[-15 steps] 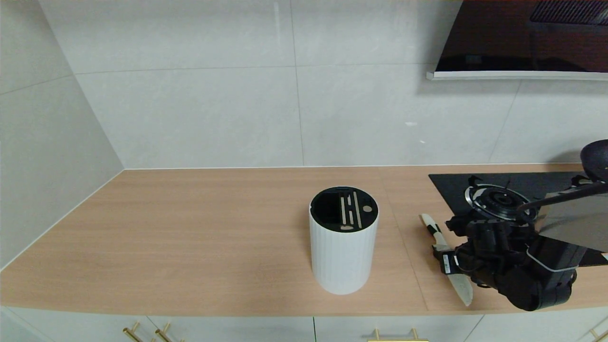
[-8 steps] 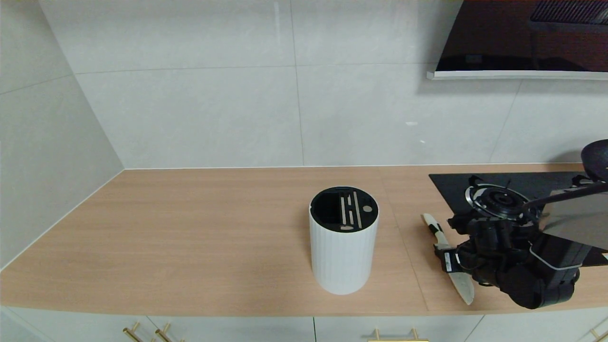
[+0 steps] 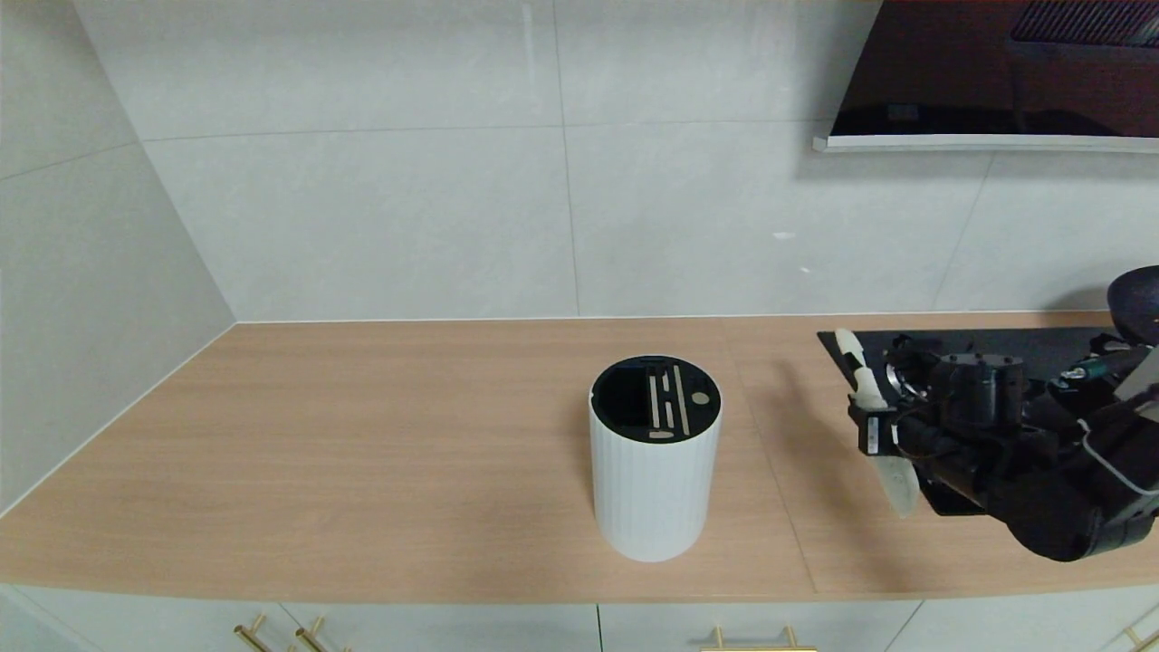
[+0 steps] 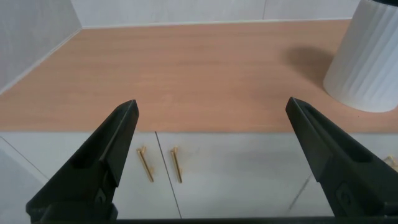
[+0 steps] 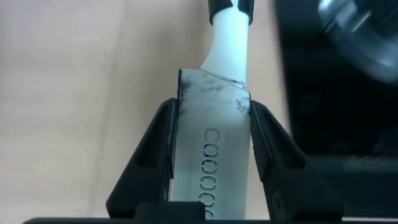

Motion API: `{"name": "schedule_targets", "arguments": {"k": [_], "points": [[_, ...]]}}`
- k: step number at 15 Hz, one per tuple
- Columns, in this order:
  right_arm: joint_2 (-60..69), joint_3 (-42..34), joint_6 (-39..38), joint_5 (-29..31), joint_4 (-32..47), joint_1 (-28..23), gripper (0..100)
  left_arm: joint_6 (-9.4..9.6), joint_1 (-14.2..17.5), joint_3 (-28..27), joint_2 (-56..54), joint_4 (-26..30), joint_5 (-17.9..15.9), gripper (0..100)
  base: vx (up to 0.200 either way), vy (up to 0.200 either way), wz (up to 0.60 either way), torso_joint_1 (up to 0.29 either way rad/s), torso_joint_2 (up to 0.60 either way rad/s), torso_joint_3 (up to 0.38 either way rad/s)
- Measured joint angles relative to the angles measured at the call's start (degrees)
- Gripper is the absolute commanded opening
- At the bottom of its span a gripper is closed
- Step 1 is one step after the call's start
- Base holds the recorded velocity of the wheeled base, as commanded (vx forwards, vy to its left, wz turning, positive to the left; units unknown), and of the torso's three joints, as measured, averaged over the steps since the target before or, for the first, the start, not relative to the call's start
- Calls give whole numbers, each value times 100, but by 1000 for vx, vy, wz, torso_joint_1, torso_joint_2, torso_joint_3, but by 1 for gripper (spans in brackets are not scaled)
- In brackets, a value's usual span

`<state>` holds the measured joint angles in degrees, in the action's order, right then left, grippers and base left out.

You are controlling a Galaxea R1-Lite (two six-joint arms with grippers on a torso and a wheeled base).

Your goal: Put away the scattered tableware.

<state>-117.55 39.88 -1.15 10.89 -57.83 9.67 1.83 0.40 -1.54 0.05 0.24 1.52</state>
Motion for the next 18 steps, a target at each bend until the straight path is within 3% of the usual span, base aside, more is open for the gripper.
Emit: {"name": "schedule_targets", "arguments": {"k": [3, 5, 7, 9, 10, 12, 14, 16, 17, 18], "points": [[680, 739, 6, 44, 1042, 74, 0, 20, -78, -1134, 422, 525, -443, 100, 0, 0, 0, 0, 0, 0], [1072, 1409, -13, 38, 1851, 190, 0, 121, -117, -1905, 1229, 744, -937, 100, 0, 0, 0, 0, 0, 0], [1438, 1838, -27, 35, 2174, 452, 0, 158, -145, -2729, 2313, 816, -1334, 100, 0, 0, 0, 0, 0, 0], [1769, 1899, -13, 50, 2400, 750, 0, 44, -283, -3488, 3457, 801, -1613, 100, 0, 0, 0, 0, 0, 0], [1941, 1818, -13, 33, 2604, 926, 0, -145, -577, -3803, 4022, 708, -1715, 100, 0, 0, 0, 0, 0, 0], [2208, 1704, -13, 2, 2849, 1342, 0, -930, -1506, -4146, 4885, 260, -1821, 100, 0, 0, 0, 0, 0, 0], [2406, 1541, -11, 4, 2945, 1805, 0, -2113, -2163, -4311, 5755, -823, -1885, 100, 0, 0, 0, 0, 0, 0], [2542, 1406, -7, 27, 2962, 2205, 0, -3146, -2633, -4325, 6574, -2403, -1914, 100, 0, 0, 0, 0, 0, 0], [2591, 1362, -7, 49, 2965, 2378, 0, -3518, -2823, -4247, 6924, -3029, -1922, 100, 0, 0, 0, 0, 0, 0], [2643, 1331, -16, 55, 2984, 2559, 0, -3729, -2983, -4133, 7257, -3502, -1925, 100, 0, 0, 0, 0, 0, 0]]}}
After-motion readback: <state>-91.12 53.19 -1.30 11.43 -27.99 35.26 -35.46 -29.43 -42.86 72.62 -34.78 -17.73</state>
